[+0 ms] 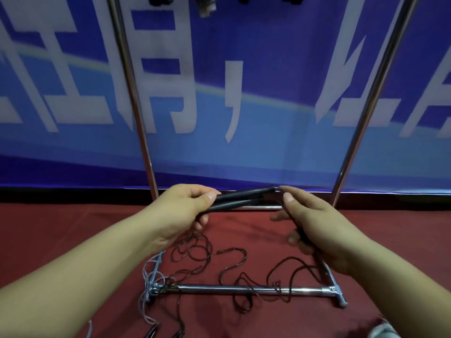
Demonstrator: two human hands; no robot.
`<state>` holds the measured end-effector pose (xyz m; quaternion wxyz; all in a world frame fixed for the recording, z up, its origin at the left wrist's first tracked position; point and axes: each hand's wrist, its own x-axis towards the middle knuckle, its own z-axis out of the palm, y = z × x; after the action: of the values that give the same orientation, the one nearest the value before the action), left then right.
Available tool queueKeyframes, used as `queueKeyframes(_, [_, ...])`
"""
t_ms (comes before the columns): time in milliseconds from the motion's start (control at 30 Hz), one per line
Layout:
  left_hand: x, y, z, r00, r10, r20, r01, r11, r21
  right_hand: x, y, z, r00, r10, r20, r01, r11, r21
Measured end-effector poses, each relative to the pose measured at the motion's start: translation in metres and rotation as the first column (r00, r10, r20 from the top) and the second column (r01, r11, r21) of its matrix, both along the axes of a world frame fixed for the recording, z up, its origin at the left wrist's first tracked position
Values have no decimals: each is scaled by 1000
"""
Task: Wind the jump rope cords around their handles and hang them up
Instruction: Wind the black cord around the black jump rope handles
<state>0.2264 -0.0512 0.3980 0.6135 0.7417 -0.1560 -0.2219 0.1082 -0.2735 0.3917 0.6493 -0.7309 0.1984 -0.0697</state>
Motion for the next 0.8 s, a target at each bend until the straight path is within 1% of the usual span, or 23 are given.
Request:
queueKeyframes(67, [3,-3,-1,1000,-11,6,11,1000,-12,10,3,0,999,-13,36,12,999,43])
queueKeyframes(167, [5,-8,-4,1000,-18,8,18,999,-26,18,9,0,997,-7,77,3,999,54])
queueKeyframes(300, [13,-11,-4,998,-48,34,48,999,11,28,15,1,989,-37,144,23,995,95])
queueKeyframes(367, [15,-13,-2,994,-71,81,66,995,72,32,14,1,990,-75,121,58,989,134])
queueKeyframes(467, [16,-16,-2,982,-141,129,118,978,174,36,8,1,998,-67,5,66,985,157])
queueKeyframes(533, [14,-19,-2,973,-181,144,152,969,195,38,3,0,997,-52,-57,61,985,163])
queueKeyframes(633, [10,-23,-2,964,-216,155,189,967,173,38,-3,-4,995,-37,-88,54,976,209])
queueKeyframes(733, [10,-24,-2,966,-233,114,220,969,114,39,-5,-8,997,-20,-71,42,949,313])
queueKeyframes(800, [11,-25,-1,977,-198,78,193,979,71,39,-2,-9,998,7,-68,17,937,348])
